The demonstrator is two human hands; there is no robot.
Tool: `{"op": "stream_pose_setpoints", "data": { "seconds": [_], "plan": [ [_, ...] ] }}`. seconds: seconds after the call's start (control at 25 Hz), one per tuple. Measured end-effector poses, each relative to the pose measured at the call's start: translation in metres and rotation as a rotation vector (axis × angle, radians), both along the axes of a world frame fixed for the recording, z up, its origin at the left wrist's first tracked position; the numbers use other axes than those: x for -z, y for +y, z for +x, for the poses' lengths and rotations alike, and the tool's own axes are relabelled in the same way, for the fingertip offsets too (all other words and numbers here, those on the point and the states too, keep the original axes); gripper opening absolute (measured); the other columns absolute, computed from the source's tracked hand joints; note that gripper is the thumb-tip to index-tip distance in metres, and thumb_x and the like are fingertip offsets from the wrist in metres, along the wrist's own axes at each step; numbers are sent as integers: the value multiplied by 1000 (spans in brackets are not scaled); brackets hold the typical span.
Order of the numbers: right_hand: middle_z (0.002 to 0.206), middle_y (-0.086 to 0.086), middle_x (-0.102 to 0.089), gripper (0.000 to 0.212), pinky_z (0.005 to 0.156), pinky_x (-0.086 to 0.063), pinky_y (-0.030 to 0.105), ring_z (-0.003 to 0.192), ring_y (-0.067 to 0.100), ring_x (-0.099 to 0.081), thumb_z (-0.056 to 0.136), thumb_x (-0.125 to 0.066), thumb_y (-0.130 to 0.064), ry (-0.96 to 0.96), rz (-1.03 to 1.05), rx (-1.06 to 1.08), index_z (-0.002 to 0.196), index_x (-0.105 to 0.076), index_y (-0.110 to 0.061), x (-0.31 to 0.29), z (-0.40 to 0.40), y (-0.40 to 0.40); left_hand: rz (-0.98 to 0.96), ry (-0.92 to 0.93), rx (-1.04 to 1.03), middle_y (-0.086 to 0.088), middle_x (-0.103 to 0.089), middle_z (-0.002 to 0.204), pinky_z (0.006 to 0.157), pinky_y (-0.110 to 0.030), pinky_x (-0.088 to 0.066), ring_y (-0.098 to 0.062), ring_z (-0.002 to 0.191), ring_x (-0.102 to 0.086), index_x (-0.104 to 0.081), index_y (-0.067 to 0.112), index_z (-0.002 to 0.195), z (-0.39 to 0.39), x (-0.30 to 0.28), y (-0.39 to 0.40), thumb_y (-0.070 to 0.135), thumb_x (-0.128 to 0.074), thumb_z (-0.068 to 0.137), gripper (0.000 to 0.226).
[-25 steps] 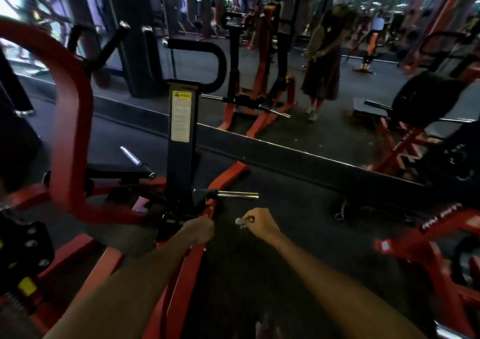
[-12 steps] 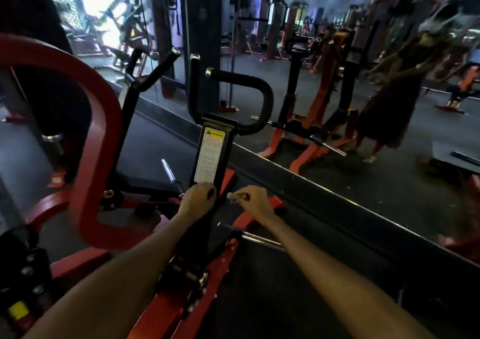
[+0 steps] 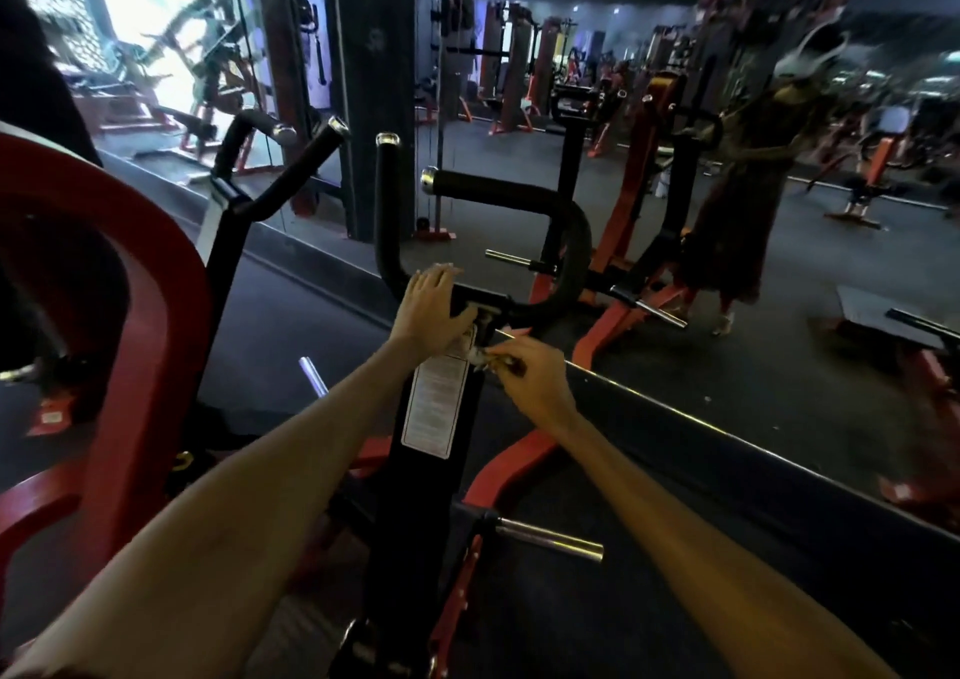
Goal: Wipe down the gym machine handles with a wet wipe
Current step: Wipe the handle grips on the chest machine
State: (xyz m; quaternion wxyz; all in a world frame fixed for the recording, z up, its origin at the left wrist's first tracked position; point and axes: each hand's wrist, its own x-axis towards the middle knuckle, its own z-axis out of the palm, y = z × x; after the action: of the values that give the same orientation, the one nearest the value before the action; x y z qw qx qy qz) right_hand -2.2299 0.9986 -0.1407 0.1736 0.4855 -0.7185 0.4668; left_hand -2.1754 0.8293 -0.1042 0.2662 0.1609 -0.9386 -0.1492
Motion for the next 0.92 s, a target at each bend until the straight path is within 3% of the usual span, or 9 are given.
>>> {"op": "stream_pose_setpoints", "data": {
  "seconds": [0.08,0.2,0.36,0.52,0.6,0.76,0.84,0.92],
  "plan": [
    [84,11,-71,21,76,-43,4,80,10,-59,70,-68,9,42,-58,13,88,-73,0,-13,-5,-2,-79,-139,40,-13,-60,118,108,-37,-25,-27,117,-50,-60,7,112,-14,-13,-11,43,-47,94,42],
    [86,10,-70,19,75,-50,16,79,10,-63,74,-67,7,90,-126,32,90,-72,-1,-34,-19,-6,-128,-312,36,-8,-60,79,76,-34,-41,-23,78,-57,-60,9,79,-32,-26,-16,59,-30,94,60],
    [89,6,-68,18,80,-47,11,83,2,-57,75,-64,7,211,-176,102,91,-70,1,-81,-39,-21,-229,-226,-59,0,-49,59,64,-29,-40,-18,63,-53,-57,13,64,-38,-17,-14,56,-26,97,63],
    [95,15,-66,18,78,-46,21,87,17,-59,82,-60,1,327,-30,238,99,-68,1,-124,-63,-45,-274,-100,-41,-2,-56,64,73,-31,-41,-18,62,-55,-56,16,68,-37,-11,-17,51,-28,99,54],
    [95,16,-65,19,79,-42,19,87,19,-59,83,-57,0,366,41,288,99,-68,0,-147,-76,-65,-279,-47,-26,-1,-55,62,68,-30,-38,-17,58,-52,-51,18,65,-36,-6,-20,49,-30,99,50],
    [87,12,-68,26,74,-47,29,82,23,-61,81,-49,-9,423,249,165,90,-73,-5,-178,-88,-118,-247,150,11,-1,-51,54,64,-30,-32,-17,51,-45,-42,21,57,-39,5,-22,43,-36,96,45],
    [89,14,-66,33,72,-44,32,84,26,-58,85,-44,-20,494,451,129,94,-73,-5,-178,-88,-133,-246,119,14,-2,-53,56,67,-31,-34,-16,52,-43,-43,20,59,-39,5,-24,43,-34,96,45],
    [92,17,-60,31,68,-38,31,87,30,-55,89,-44,-14,588,582,160,101,-71,-5,-177,-90,-132,-237,81,34,-1,-52,59,74,-33,-38,-16,57,-46,-46,19,63,-39,6,-24,44,-34,98,45]
  ]
}}
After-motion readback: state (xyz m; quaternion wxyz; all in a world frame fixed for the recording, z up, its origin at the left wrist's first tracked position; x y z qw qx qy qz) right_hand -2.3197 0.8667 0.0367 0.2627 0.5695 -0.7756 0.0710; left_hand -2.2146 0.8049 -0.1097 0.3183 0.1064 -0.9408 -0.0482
